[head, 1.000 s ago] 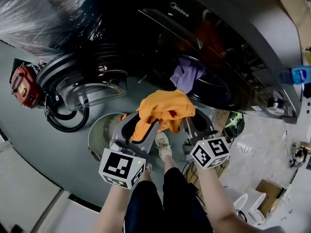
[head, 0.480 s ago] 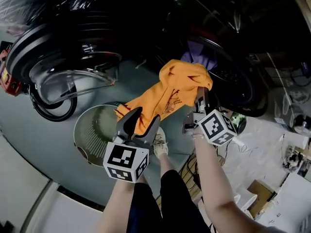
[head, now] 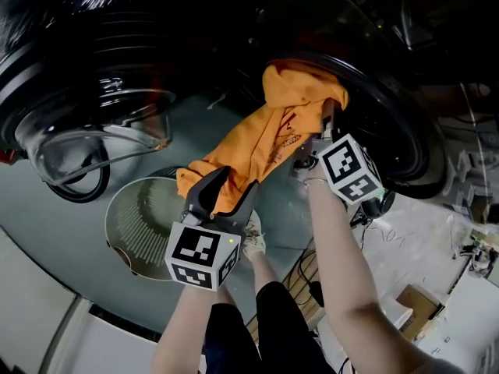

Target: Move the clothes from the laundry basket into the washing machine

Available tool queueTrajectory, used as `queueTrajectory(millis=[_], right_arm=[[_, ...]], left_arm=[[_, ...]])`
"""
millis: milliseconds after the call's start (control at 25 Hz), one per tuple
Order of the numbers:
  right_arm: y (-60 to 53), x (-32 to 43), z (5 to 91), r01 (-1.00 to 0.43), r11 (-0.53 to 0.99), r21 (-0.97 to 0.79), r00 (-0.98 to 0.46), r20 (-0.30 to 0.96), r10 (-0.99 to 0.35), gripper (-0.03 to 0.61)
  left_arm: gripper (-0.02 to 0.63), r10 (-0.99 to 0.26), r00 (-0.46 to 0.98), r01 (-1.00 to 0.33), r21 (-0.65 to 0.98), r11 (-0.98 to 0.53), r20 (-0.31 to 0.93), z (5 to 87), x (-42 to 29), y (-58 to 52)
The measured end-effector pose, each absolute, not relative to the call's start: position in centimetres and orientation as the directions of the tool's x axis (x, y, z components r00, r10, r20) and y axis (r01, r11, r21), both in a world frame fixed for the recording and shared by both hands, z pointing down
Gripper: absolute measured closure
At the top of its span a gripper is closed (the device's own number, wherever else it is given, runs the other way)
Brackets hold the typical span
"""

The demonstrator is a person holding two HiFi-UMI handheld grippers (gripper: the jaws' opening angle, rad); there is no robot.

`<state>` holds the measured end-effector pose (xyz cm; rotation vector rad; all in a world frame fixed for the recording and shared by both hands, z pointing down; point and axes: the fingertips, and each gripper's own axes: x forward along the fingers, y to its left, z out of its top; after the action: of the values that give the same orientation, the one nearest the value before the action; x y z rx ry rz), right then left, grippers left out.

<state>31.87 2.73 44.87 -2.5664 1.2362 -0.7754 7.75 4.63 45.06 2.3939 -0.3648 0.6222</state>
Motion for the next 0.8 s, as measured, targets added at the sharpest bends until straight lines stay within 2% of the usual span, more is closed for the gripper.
queueTrajectory(millis=[360, 560, 800], right_arm=[[-1.1, 36.7, 44.2, -0.703, -0.63, -0.329, 0.549, 0.312, -0.775, 0.528], [-1.1, 37.3, 48.5, -0.715, -0.667, -0.21, 0.528, 0.463, -0.712, 0.524], [1.0, 36.9, 50.2, -0.657, -0.71, -0.252, 0.516, 0.536, -0.668, 0.203]], left_arm=[[0.41, -0.053, 0.842, -0.38, 0.521, -0.764, 0.537, 46.9, 7.1, 6.5], [0.41, -0.038, 0.834, -0.381, 0.526, -0.76, 0.55, 47.8, 6.4, 7.3], [0.41, -0.043, 0.836, -0.383, 0.524, -0.761, 0.547, 47.7, 6.7, 7.5]])
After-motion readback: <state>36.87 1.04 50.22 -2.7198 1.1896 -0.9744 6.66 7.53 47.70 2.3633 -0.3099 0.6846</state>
